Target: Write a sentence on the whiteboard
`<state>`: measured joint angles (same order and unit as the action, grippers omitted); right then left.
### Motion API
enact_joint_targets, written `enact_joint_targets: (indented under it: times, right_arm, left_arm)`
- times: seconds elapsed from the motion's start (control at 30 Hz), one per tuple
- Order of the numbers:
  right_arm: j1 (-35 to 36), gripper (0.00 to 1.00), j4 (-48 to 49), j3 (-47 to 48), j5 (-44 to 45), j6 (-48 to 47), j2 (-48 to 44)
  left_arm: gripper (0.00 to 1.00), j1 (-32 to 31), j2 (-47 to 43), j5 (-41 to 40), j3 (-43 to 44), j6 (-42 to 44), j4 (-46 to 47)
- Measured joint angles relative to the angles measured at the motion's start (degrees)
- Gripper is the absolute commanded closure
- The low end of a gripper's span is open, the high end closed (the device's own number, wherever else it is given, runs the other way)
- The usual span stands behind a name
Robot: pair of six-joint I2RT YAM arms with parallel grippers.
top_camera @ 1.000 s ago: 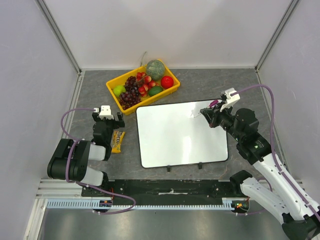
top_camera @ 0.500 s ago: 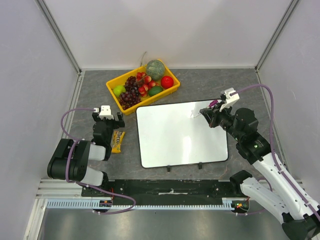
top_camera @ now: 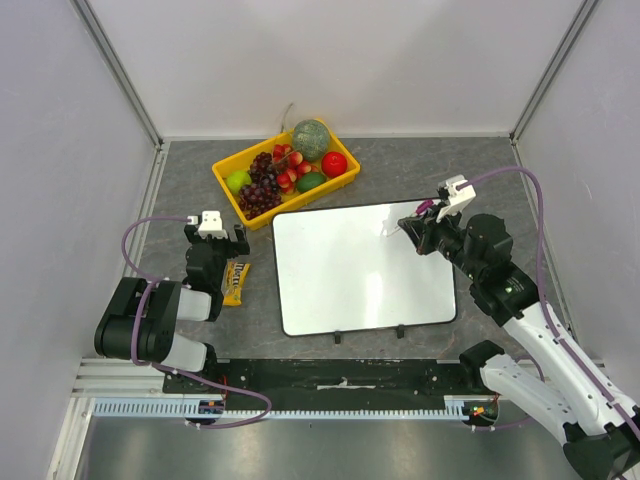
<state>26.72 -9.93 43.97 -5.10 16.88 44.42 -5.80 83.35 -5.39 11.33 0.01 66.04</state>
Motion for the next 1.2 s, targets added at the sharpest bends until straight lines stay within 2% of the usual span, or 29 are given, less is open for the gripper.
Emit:
enact_joint_targets:
  times: [1.2]
  right_arm:
    - [0.0, 1.00, 0.0, 0.0, -0.7, 0.2, 0.1]
  left_arm:
    - [0.00, 0.0, 0.0, 0.0, 0.0, 0.0, 0.0]
